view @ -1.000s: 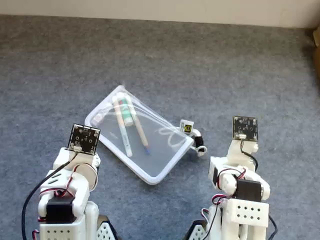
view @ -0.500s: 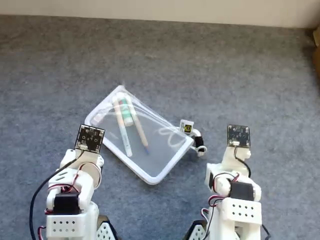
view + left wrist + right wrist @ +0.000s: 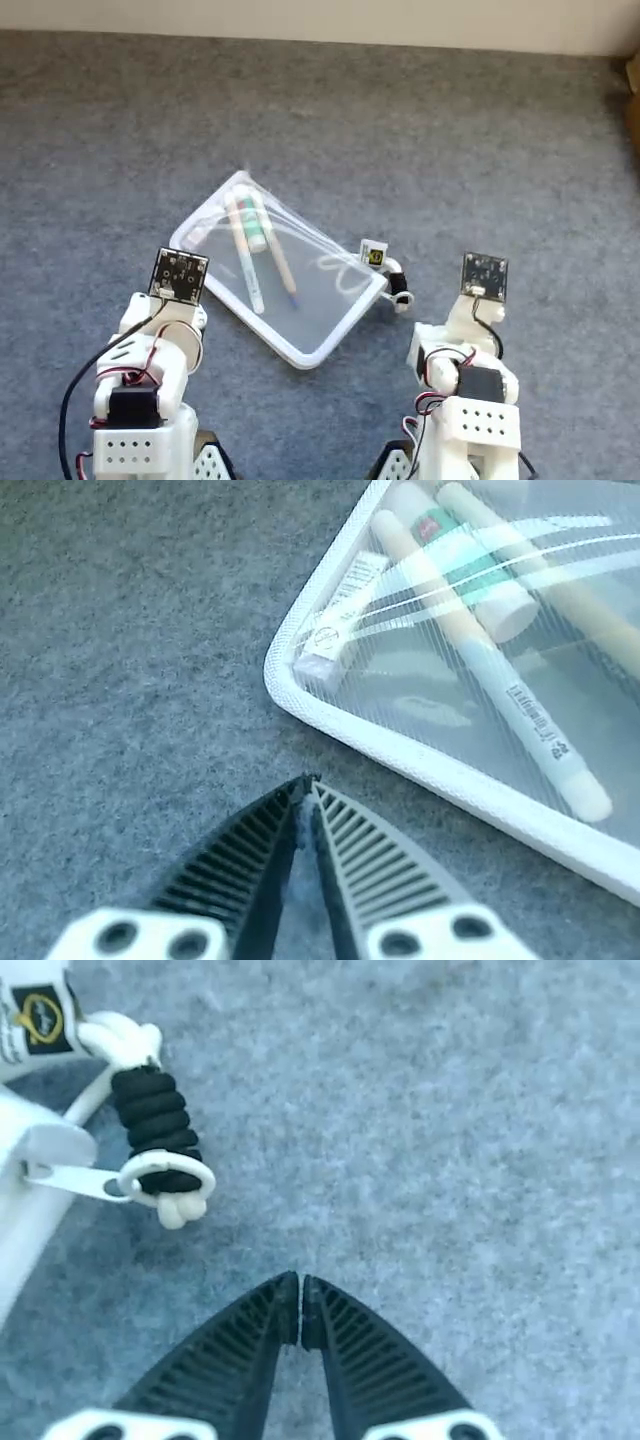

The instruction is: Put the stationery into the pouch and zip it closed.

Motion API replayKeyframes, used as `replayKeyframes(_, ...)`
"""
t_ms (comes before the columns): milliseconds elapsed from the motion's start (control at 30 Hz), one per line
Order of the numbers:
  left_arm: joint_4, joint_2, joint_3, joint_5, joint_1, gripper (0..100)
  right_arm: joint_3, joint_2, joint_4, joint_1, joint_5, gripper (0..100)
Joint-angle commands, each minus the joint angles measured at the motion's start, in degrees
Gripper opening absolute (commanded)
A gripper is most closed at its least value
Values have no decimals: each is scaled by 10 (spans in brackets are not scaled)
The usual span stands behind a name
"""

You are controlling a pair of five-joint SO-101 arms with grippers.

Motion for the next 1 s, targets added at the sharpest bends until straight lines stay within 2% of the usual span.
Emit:
replayKeyframes(0, -13, -7, 12, 4, 9, 8, 22, -7, -11, 4, -5, 5)
replayKeyframes(600, -13, -7, 12, 4, 7, 7, 36, -9, -11, 6, -2, 5)
replayKeyframes(800, -14, -7, 12, 4, 7, 7, 105, -133, -3, 6, -2, 5)
replayKeyframes(967, -14, -7, 12, 4, 7, 7, 131, -261, 103, 6, -2, 5)
